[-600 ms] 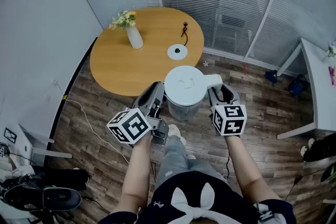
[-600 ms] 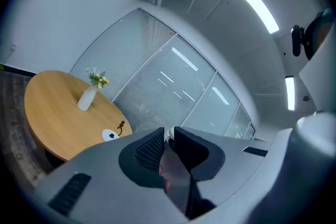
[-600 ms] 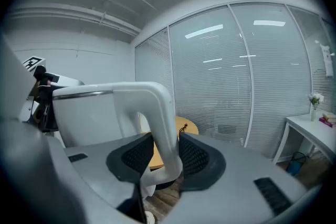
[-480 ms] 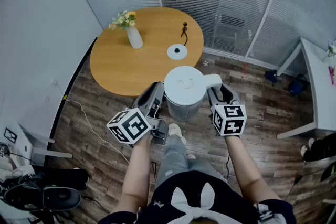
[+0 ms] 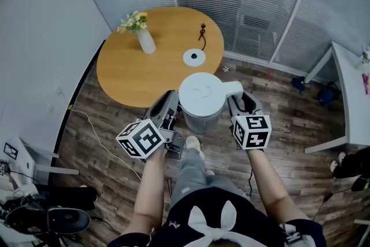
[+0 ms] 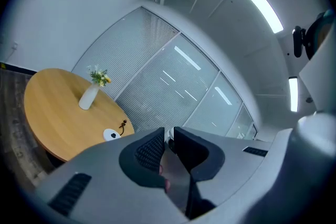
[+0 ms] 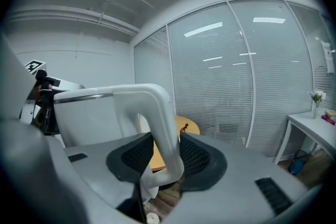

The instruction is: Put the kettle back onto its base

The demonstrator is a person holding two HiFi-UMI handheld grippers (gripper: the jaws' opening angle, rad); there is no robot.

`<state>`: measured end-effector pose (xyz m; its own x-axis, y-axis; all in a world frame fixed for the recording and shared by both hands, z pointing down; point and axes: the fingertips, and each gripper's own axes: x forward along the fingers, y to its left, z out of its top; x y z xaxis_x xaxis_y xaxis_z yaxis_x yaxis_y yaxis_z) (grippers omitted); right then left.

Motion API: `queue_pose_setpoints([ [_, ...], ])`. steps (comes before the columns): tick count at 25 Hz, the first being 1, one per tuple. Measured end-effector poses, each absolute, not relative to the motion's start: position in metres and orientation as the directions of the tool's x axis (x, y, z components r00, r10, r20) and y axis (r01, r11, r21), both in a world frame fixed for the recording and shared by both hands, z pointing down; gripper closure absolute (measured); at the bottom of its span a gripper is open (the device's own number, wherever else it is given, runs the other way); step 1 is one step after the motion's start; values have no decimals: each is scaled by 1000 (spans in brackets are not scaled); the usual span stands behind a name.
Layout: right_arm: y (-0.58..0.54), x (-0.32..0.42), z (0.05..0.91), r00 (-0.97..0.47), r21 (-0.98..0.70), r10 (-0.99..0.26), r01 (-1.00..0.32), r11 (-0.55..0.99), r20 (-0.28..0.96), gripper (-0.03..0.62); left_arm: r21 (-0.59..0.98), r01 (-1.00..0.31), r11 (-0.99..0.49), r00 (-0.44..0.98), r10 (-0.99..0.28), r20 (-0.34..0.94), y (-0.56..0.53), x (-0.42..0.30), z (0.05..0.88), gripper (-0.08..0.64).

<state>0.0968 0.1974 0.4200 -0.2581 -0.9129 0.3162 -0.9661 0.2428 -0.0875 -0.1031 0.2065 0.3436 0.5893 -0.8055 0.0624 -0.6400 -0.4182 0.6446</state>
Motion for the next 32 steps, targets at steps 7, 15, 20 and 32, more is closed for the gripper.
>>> queue_pose_setpoints([
  [7,171,98,421,-261,-85,-911,-965,247,320,434,650,-640,-410,587,-806,70,182,-103,347,497],
  [15,129,91,428,-270,-90,-905,-963,254,328,433,654,-646,-394,579,-811,84,141,-109,354,497],
  [20,94,83,433,-272,-93,-902,-962,256,335,433,656,-651,-382,572,-815,93,105,-117,360,497],
  [32,-13,73,428,-272,-82,-901,-962,260,338,431,658,-649,-382,568,-819,84,-4,-129,359,497],
])
